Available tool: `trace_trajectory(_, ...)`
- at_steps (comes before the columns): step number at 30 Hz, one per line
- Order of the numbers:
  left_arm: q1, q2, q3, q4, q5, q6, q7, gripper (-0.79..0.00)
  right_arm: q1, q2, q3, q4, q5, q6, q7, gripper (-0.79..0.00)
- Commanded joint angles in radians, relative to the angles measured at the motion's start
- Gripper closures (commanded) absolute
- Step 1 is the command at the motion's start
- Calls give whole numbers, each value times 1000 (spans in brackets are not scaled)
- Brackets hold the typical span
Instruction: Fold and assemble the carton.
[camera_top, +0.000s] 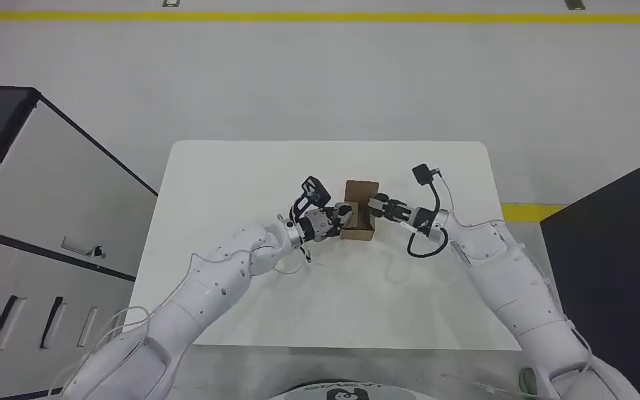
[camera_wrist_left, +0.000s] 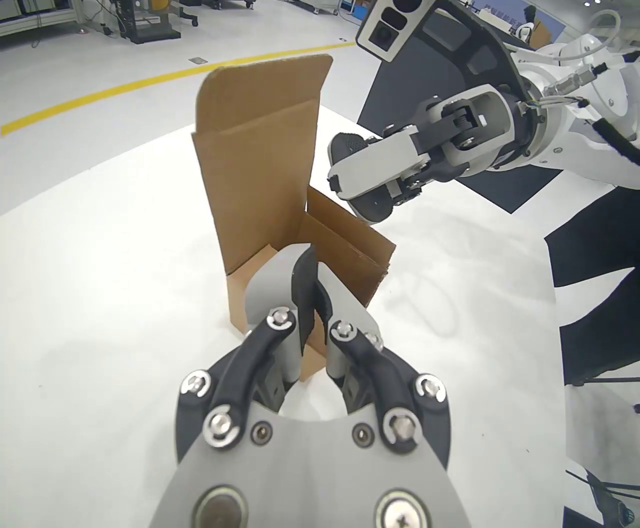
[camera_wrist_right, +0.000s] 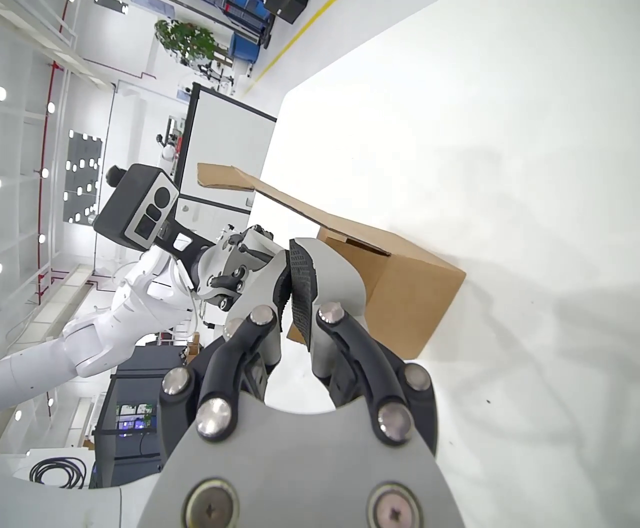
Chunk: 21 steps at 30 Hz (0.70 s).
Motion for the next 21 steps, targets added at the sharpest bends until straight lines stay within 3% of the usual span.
trace_trajectory(1, 2, -3, 0, -1, -3, -6, -5, 0, 11, -2, -6, 10, -5, -7, 3, 0)
trace_trajectory(21, 35, -9, -35, -28, -23, -64, -26, 0, 68, -13, -36, 78, -25, -97, 23, 0)
